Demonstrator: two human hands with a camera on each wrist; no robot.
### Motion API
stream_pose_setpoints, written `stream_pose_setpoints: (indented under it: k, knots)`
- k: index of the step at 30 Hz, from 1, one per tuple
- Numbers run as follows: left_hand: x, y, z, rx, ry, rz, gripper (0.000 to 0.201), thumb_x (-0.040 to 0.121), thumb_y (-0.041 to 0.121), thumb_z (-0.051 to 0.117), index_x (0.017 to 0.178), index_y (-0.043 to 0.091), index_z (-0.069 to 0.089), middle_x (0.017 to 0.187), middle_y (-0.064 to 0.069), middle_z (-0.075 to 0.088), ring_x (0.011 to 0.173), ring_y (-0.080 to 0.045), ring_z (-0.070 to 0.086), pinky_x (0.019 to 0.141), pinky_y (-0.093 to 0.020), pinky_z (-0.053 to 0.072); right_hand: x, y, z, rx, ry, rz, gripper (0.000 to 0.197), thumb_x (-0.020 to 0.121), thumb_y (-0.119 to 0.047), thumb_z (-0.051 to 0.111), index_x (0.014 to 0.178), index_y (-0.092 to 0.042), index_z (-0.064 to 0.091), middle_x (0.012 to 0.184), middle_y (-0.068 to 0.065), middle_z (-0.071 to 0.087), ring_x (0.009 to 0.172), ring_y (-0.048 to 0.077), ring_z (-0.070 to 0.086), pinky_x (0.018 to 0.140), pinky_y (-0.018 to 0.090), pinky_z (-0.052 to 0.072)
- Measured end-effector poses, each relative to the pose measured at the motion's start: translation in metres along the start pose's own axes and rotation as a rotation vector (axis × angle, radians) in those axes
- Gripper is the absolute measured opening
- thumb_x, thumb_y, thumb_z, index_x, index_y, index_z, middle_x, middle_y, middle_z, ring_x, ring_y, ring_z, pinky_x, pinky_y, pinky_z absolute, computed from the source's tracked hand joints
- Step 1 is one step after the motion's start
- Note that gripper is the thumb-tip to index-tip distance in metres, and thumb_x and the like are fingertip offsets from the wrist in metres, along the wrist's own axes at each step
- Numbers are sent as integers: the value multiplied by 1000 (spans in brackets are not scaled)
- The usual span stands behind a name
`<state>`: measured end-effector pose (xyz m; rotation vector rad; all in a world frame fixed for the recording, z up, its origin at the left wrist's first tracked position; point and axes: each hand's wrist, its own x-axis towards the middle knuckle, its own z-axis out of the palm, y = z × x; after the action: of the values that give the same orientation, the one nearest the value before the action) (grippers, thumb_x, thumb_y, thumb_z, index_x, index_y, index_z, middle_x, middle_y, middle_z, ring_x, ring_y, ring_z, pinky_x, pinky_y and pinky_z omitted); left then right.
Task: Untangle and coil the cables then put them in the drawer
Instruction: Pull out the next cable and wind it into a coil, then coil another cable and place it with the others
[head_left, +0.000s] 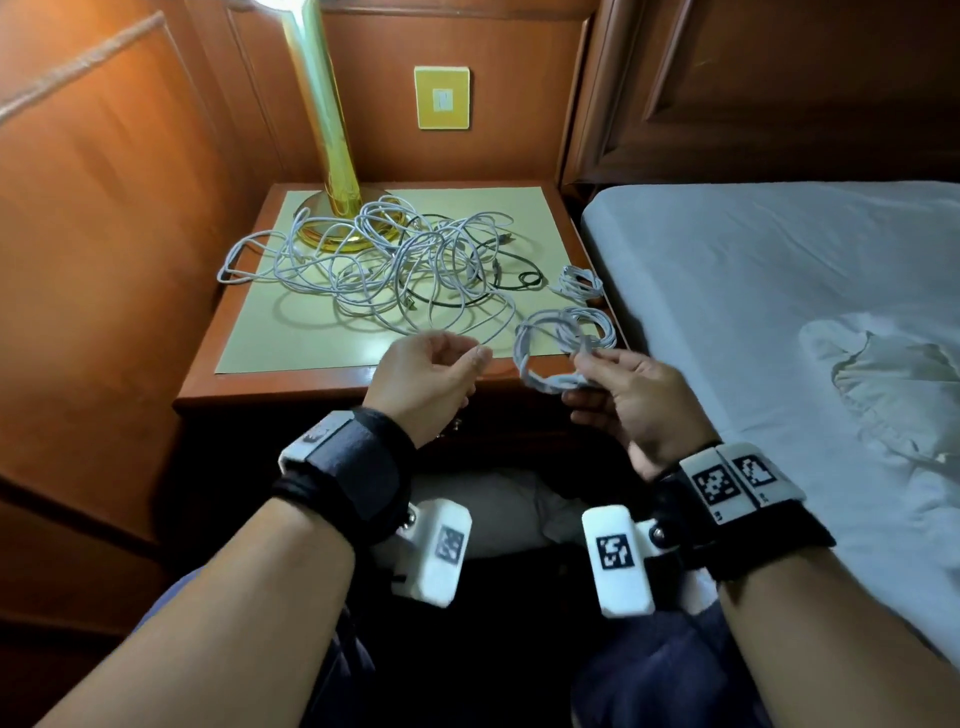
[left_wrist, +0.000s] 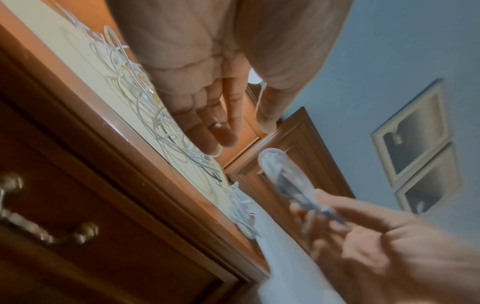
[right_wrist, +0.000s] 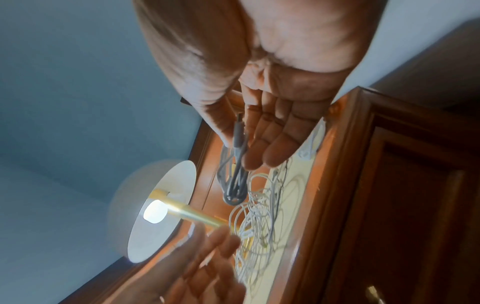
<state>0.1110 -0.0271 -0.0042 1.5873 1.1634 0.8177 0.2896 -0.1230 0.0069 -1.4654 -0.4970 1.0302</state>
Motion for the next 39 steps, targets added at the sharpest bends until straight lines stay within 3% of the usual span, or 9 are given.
stream_pose_setpoints:
  k: [5, 9, 15, 21, 24, 30, 33, 36, 39]
  knots:
    - [51, -8, 3, 388, 59, 127, 18, 92, 33, 65, 102, 19, 72, 93, 11, 68, 89, -12, 65, 80, -25, 47, 62, -28, -9, -29, 136, -135, 8, 92, -13, 69, 84, -11, 69, 65, 1, 71, 58, 15, 67, 55, 28, 56]
    - [73, -20, 20, 417, -4, 203, 16, 92, 31, 65, 103, 19, 70, 94, 10, 68, 76, -9, 59, 75, -26, 46, 117, -32, -20, -66, 267, -146, 9, 90, -11, 70, 82, -9, 67, 62, 5, 68, 56, 16, 66, 57, 31, 57]
    - [104, -4, 34, 379, -77, 301, 13, 94, 29, 64, 104, 22, 69, 94, 15, 67, 71, -2, 59, 63, -10, 41, 175, -48, -21, -133, 409, -104, 6, 87, -19, 71, 90, -15, 68, 75, 3, 70, 61, 14, 68, 51, 26, 48]
    - [132, 11, 50, 433, -162, 501, 16, 93, 21, 64, 108, 17, 70, 95, 5, 67, 72, -13, 62, 68, -24, 49, 211, -60, -12, -300, 477, -83, 6, 88, -20, 69, 91, -18, 66, 75, 1, 69, 55, 12, 61, 38, 15, 35]
    - [145, 14, 53, 494, -206, 463, 20, 94, 24, 63, 112, 18, 69, 101, 3, 66, 81, -16, 60, 74, -32, 53, 223, -68, -8, -367, 491, -84, 8, 87, -19, 69, 92, -15, 64, 73, 2, 67, 55, 14, 58, 36, 13, 34]
    - [163, 23, 52, 694, -286, 313, 32, 96, 39, 55, 125, 27, 61, 123, 5, 59, 117, -21, 53, 99, -43, 44, 248, -68, 3, -513, 443, -15, 13, 85, -25, 70, 78, -15, 65, 61, 4, 64, 56, 16, 57, 60, 25, 47]
    - [168, 26, 51, 884, -352, 218, 39, 97, 49, 50, 130, 30, 55, 130, 5, 52, 126, -24, 41, 102, -44, 34, 257, -67, 12, -579, 424, -12, 20, 88, -24, 68, 70, -15, 64, 60, 4, 62, 54, 15, 54, 49, 17, 43]
    - [171, 25, 48, 991, -409, 153, 42, 96, 52, 48, 128, 27, 55, 132, 1, 50, 128, -28, 36, 104, -48, 32, 263, -68, 20, -608, 366, 27, 21, 91, -26, 64, 83, -8, 72, 76, 9, 73, 69, 22, 66, 65, 27, 52]
    - [174, 24, 43, 1034, -462, 90, 46, 96, 54, 47, 131, 26, 55, 134, -1, 49, 130, -30, 35, 106, -49, 31, 263, -73, 27, -754, 265, 96, 37, 96, -31, 54, 100, 2, 70, 92, 20, 72, 78, 24, 59, 62, 27, 41]
